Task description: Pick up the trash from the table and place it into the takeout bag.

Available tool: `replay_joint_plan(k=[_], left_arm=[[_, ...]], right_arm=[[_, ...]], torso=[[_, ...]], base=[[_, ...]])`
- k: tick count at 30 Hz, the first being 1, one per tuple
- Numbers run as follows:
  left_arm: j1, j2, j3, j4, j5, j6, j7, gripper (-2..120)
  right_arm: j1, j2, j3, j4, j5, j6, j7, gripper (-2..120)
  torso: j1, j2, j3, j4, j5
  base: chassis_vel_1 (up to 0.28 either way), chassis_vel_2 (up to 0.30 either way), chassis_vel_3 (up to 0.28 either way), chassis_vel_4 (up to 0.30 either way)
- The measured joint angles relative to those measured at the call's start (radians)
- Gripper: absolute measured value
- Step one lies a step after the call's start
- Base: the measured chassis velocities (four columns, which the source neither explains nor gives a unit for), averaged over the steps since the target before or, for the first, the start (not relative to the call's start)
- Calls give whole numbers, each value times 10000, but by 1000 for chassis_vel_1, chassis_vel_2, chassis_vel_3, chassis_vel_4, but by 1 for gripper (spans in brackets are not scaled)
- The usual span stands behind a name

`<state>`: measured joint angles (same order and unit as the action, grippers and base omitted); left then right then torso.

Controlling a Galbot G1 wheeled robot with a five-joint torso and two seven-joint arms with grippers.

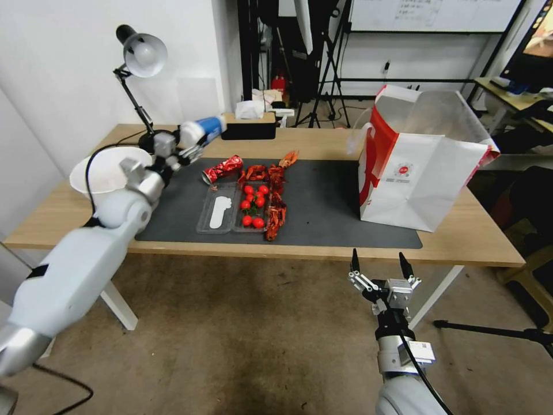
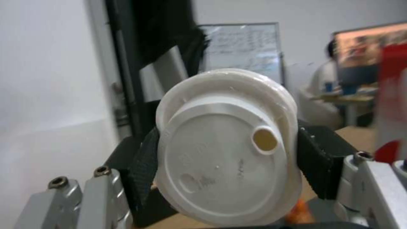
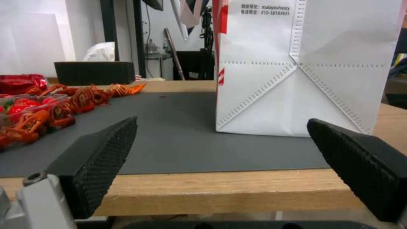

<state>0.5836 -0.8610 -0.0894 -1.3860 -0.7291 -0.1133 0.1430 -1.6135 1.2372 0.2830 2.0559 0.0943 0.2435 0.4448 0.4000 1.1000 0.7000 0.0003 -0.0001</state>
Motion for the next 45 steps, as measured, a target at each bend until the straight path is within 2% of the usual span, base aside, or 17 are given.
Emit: replay_joint_plan(k=[2, 5, 6, 9, 11, 13, 14, 16, 18, 20, 22, 24, 33, 35, 45], left_arm=[[-180, 14, 150, -101, -103, 29, 13, 67], [-1423, -62, 1381, -373, -879, 33, 241, 67], [-1423, -62, 1381, -373, -879, 33, 241, 67], [-2351, -335, 2376, -555, -1421, 37, 324, 67], [-2593, -446, 2595, -588, -1522, 49, 334, 67], [-3684, -1068, 3611, -687, -1975, 157, 316, 67], [-3684, -1068, 3611, -687, -1975, 157, 316, 67], [-4560, -1601, 4395, -674, -2217, 245, 269, 67], [-4862, -1798, 4636, -629, -2308, 288, 215, 67], [-5739, -2463, 5378, -335, -2592, 352, 95, 67], [-5883, -2604, 5507, -282, -2672, 356, 80, 67], [-6466, -3279, 6162, -50, -3018, 388, 5, 67], [-6975, -4441, 6884, 482, -3176, 372, -16, 67], [-7095, -4826, 7069, 840, -3200, 350, 16, 67], [-7287, -5943, 7595, 2055, -3200, 185, 267, 67]], right_arm=[[3, 3, 0, 0, 0, 0, 0, 100], [4, 17, -4, 0, -10, -4, 0, 100], [4, 17, -4, 0, -10, -4, 0, 100], [-18, 23, 11, 0, -13, -8, 0, 100], [-31, 28, 16, 0, -14, -10, 0, 100], [-125, 93, 45, 0, -42, -12, 1, 100], [-125, 93, 45, 0, -42, -12, 1, 100], [-184, 153, 58, 1, -96, -12, 15, 100], [-192, 180, 58, 1, -129, -12, 23, 100], [-231, 263, 59, 10, -242, -12, 59, 100], [-247, 272, 60, 27, -254, -12, 63, 100], [-295, 288, 69, 51, -278, -14, 79, 100], [-321, 320, 69, 21, -310, -14, 98, 100], [-321, 322, 69, 13, -312, -11, 101, 100], [-300, 325, 71, 5, -312, 6, 119, 100]], torso=[[0, 0, 0, -3, 1], [-2, 0, 0, -4, 3], [-2, 0, 0, -4, 3], [-2, -1, 0, -5, 2], [-1, -2, 0, -4, 3], [-1, -2, 1, -5, 2], [-1, -2, 1, -5, 2], [-1, -2, 1, -3, 2], [-2, -2, 0, -5, 3], [0, -2, 1, -4, 5], [-1, -2, 0, -3, 5], [-1, -2, 0, -2, 3], [-1, 0, 0, -3, 2], [-1, 0, 0, -3, 3], [0, 0, -1, -6, 3]], base=[[0, 0, 0, 0], [0, 0, 0, 0], [0, 0, 0, 0], [0, 0, 0, 0], [0, 0, 0, 0], [0, 0, 0, 0], [0, 0, 0, 0], [0, 0, 0, 0], [0, 0, 0, 0], [0, 0, 0, 0], [0, 0, 0, 0], [0, 0, 0, 0], [0, 0, 0, 0], [0, 0, 0, 0], [0, 0, 0, 0]])
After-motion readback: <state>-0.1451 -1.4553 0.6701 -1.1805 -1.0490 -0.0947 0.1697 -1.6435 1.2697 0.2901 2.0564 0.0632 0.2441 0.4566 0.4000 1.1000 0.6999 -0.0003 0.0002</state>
